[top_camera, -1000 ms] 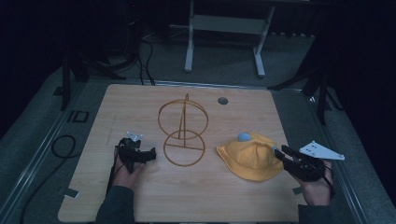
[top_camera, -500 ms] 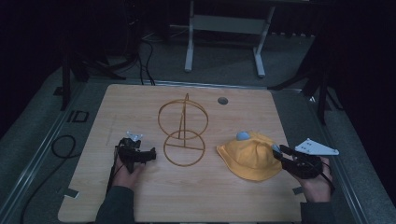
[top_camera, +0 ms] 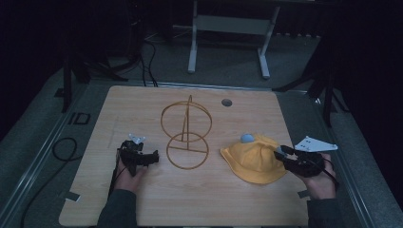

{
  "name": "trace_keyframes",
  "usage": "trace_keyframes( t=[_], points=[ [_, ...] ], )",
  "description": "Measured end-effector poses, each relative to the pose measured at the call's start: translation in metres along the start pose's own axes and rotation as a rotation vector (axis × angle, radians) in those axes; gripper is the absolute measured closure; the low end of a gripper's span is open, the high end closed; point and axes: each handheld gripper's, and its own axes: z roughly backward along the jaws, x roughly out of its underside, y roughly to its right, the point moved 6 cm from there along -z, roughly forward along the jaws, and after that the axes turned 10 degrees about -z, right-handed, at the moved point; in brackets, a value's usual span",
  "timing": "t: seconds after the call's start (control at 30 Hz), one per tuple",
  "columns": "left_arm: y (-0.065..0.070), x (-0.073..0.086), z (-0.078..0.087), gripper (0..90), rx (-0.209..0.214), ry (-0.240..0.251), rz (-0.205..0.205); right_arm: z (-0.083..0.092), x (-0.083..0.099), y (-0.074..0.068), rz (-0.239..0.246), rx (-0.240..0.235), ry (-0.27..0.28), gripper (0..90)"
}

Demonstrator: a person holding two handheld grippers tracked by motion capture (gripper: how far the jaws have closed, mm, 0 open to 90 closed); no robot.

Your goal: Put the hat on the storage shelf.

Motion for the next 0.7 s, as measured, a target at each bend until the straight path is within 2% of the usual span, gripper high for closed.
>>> trace_keyframes(
  t=[0.47, 0.7],
  points=[
    [0.0000, 0.0000, 0.0000, 0.0, 0.000, 0.000, 0.000, -0.0018, -0.0056, -0.0008, 0.115, -0.015, -0.084, 59.2],
    [0.0000, 0.0000, 0.0000, 0.0, 0.000, 0.000, 0.000, -0.0025, -0.0097, -0.0013, 0.154, -0.018, -0.117, 58.3]
  ],
)
